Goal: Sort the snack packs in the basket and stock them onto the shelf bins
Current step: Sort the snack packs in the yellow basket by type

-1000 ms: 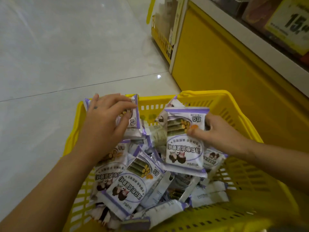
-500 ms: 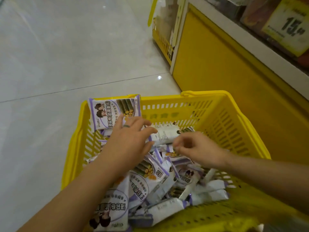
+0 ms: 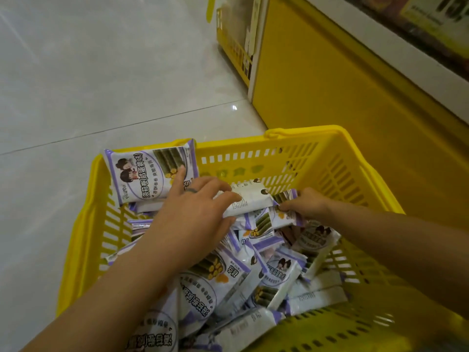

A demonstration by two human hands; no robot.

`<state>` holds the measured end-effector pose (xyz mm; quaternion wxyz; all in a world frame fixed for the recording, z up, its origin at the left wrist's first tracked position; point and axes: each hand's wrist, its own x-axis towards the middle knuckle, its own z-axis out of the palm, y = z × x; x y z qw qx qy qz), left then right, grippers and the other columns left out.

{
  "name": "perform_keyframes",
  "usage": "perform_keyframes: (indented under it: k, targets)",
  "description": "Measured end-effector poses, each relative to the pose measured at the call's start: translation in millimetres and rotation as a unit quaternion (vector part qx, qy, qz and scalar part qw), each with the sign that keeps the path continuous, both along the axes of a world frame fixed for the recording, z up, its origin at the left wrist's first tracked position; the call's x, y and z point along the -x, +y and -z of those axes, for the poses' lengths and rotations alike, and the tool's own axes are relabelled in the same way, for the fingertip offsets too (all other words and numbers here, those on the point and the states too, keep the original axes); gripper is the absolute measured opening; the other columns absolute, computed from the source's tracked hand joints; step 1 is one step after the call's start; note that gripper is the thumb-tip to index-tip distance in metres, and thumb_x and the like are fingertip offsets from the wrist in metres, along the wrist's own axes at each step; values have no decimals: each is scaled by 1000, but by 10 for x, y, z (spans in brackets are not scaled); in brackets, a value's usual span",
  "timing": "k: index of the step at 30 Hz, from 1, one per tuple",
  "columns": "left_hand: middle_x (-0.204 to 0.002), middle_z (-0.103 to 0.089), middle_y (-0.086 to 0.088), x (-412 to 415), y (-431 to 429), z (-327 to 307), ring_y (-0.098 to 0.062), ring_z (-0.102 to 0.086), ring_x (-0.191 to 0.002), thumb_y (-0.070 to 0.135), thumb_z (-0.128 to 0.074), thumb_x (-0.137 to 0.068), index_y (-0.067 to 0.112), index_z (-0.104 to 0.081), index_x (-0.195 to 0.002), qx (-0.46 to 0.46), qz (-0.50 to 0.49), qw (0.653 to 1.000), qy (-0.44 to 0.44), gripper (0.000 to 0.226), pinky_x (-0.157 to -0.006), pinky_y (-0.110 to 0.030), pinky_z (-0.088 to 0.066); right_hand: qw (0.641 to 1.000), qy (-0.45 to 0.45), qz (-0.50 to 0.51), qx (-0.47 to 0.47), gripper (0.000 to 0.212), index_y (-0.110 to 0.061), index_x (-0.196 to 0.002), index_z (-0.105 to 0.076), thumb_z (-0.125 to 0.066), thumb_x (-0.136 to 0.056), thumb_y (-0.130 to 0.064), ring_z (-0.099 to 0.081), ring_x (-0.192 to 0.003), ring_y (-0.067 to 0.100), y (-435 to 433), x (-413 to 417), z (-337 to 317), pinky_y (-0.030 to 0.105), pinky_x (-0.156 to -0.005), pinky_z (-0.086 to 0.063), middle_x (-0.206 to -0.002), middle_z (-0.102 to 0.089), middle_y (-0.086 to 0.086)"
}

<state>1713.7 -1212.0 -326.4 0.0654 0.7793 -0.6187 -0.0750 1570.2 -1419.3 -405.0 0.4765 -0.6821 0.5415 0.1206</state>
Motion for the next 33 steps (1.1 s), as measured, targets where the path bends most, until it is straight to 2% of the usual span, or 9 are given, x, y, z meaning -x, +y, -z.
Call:
perform_keyframes:
  k: [2,4,8,10,15,20,24,28,33]
  targets:
    - [-133,-54,6,4,-9,-9,-20,-46,-129,39,-55,-91,32,-55,-131,-9,4,1000,3,40,-115,-54,-3,1000,-17,14,-7,14,2,-93,-62,-65,-87,-10,-65,-79,32,-5,58,-82,41,-74,-53,-96,-67,26]
    - [-137,-49,10,-11,-12,-10,-17,-43,-132,42,-50,-93,35,-50,-134,-21,5,1000,2,41,-116,-52,-1,997,-23,-12,69,16,4,-86,-62,-64,-87,-12,-66,-78,34,-28,127,-214,47,-76,-54,-92,-68,26]
    - [-138,-46,12,-32,-12,-11,-14,-40,-133,43,-45,-95,37,-46,-136,-21,-4,1000,14,41,-118,-51,-1,953,-31,-96,285,17,-3,-85,-59,-63,-83,-19,-60,-71,32,-110,253,-662,36,-54,-46,-76,-62,14]
    - [-139,-45,13,-16,-17,-27,-13,-40,-132,44,-43,-96,38,-45,-137,-24,-7,1000,12,42,-117,-50,0,943,-29,-139,302,19,-6,-90,-58,-64,-82,-22,-59,-72,29,-143,270,-919,36,-57,-46,-80,-61,11]
    - [-136,-49,12,63,-62,-96,-14,-47,-126,41,-44,-95,35,-46,-136,21,-18,999,30,42,-118,-51,-13,969,-156,-152,120,12,-19,-89,-61,-68,-82,-12,-64,-72,15,138,99,-1160,20,-59,-49,-84,-69,2]
    - [-122,-61,-3,43,-119,-234,-27,-58,-111,30,-50,-92,19,-62,-123,169,-48,983,44,36,-104,-52,-37,958,-278,10,-75,20,-11,-105,-60,-64,-86,-8,-70,-81,29,564,-144,-1054,43,-75,-57,-95,-71,16]
    - [-112,-64,-1,-48,-105,-355,-23,-58,-102,33,-40,-93,16,-64,-117,197,-18,977,78,38,-97,-46,-41,928,-355,18,-112,23,-12,-107,-60,-65,-84,-7,-69,-79,28,869,-343,-1075,41,-68,-57,-92,-69,16]
    - [-99,-65,0,-238,35,-399,-23,-61,-90,36,-39,-92,17,-66,-110,214,-65,969,107,37,-80,-40,-47,919,-354,-32,-169,21,-3,-114,-56,-54,-93,-5,-66,-97,33,1207,-596,-1055,58,-91,-50,-111,-64,26]
    - [-100,-69,-1,-345,169,-320,-23,-64,-88,28,-59,-92,19,-68,-110,126,-92,985,71,22,-79,-41,-49,923,-293,-178,-175,25,-17,-120,-61,-52,-97,-15,-64,-107,12,1038,-550,-1007,27,-88,-55,-118,-66,3]
